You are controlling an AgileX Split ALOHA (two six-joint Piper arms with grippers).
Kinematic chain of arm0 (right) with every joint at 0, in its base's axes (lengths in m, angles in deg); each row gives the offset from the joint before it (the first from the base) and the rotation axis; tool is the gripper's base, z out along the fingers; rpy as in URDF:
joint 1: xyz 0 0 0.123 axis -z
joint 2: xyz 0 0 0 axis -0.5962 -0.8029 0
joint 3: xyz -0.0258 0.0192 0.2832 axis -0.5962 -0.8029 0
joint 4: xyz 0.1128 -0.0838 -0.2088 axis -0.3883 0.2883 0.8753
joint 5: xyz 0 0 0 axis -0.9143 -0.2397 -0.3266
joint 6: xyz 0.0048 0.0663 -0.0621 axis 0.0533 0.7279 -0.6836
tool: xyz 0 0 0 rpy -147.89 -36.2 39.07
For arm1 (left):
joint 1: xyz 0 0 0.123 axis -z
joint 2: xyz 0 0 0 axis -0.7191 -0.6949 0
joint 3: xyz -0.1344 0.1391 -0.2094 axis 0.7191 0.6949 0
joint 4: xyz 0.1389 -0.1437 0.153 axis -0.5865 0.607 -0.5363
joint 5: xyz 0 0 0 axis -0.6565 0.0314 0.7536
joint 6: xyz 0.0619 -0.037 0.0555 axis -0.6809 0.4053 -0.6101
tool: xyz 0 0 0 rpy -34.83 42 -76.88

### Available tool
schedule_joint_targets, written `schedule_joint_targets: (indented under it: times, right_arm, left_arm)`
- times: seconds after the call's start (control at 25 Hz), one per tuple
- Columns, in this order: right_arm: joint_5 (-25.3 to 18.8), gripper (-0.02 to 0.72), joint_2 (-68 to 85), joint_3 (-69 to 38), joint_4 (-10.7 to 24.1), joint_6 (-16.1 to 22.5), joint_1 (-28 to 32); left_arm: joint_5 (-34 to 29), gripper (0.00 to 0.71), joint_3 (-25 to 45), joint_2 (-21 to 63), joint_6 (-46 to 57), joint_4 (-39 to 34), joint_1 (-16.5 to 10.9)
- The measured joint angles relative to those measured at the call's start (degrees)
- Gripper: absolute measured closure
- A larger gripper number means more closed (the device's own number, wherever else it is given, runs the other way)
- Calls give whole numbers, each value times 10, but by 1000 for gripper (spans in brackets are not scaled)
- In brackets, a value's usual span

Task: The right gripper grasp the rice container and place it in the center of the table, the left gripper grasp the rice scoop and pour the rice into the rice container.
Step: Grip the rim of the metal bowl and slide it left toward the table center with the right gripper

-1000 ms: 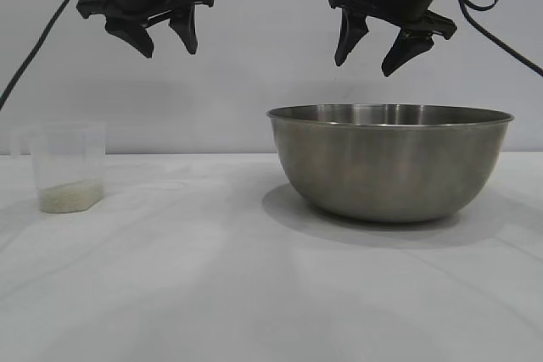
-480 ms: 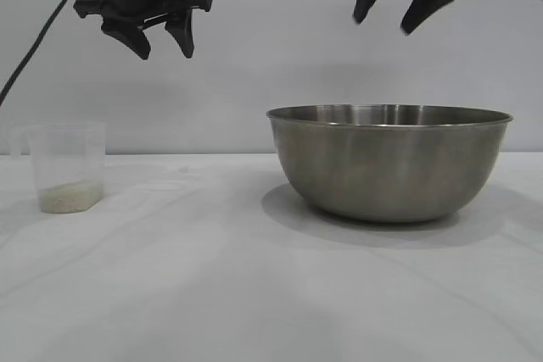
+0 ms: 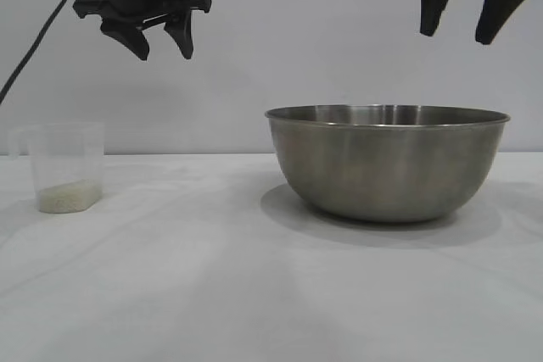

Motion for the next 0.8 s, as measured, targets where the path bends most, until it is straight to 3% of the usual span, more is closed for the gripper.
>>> schedule_joint_targets:
  times: [0.44, 0.64, 0.8]
  right_arm:
    - [16, 232, -44, -47, -1, 0, 0]
    - [49, 426, -70, -47, -14, 0, 0]
    - [58, 643, -79, -47, -18, 5, 0]
  left_arm:
    - [-1, 251, 0, 0, 0, 0, 0]
    - [-1, 251, 0, 0, 0, -4, 0]
    - [-1, 251, 0, 0, 0, -4, 0]
